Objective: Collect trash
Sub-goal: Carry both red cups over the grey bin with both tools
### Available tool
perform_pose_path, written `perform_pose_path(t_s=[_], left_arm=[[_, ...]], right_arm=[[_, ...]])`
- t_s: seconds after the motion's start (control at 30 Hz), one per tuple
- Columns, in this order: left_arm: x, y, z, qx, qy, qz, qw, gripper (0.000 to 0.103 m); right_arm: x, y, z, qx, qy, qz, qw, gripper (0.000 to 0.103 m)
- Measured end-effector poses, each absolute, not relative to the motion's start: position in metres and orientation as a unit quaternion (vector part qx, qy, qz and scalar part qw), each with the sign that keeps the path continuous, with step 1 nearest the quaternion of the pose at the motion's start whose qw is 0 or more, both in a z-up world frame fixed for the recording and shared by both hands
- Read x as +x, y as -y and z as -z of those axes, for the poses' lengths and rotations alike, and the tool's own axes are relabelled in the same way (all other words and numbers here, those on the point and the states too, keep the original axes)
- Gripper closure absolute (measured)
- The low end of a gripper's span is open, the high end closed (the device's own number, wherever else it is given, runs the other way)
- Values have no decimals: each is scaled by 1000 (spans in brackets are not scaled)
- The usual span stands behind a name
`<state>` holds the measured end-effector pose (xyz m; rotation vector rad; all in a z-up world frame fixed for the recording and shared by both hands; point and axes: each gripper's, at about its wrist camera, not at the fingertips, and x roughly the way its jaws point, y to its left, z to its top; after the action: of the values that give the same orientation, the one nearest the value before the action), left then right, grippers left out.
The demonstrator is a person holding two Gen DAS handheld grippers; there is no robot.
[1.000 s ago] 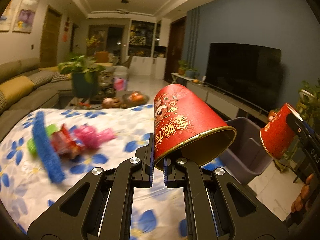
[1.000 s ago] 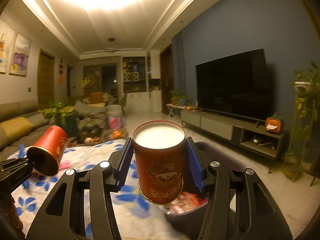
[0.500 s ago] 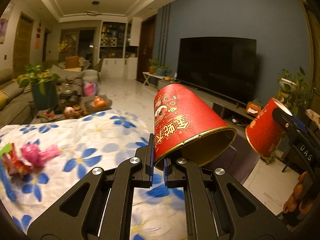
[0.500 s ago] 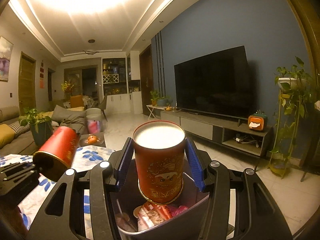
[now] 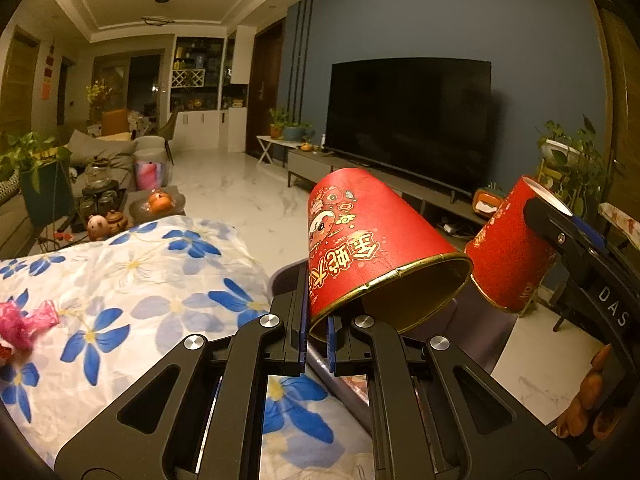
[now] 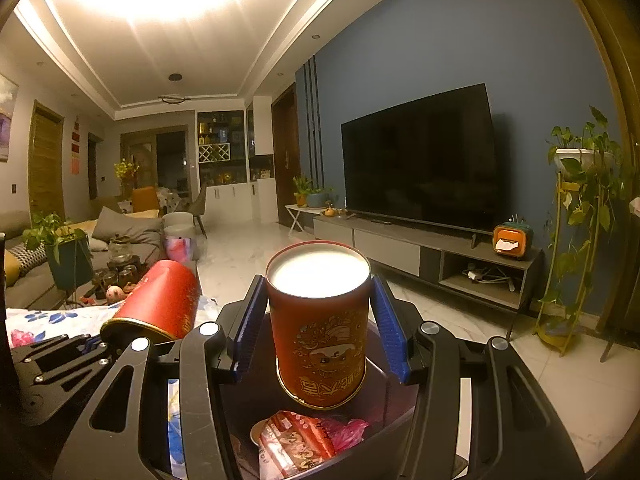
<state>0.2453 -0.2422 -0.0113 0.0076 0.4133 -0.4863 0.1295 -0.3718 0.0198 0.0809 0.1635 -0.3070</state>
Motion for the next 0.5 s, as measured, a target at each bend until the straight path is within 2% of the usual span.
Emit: perform_pose_path(t_s=[0.5], left_arm=[[261, 268, 28, 19, -217, 257, 941, 96]], right_arm=[[141, 378, -19, 42, -89, 161, 982, 51]])
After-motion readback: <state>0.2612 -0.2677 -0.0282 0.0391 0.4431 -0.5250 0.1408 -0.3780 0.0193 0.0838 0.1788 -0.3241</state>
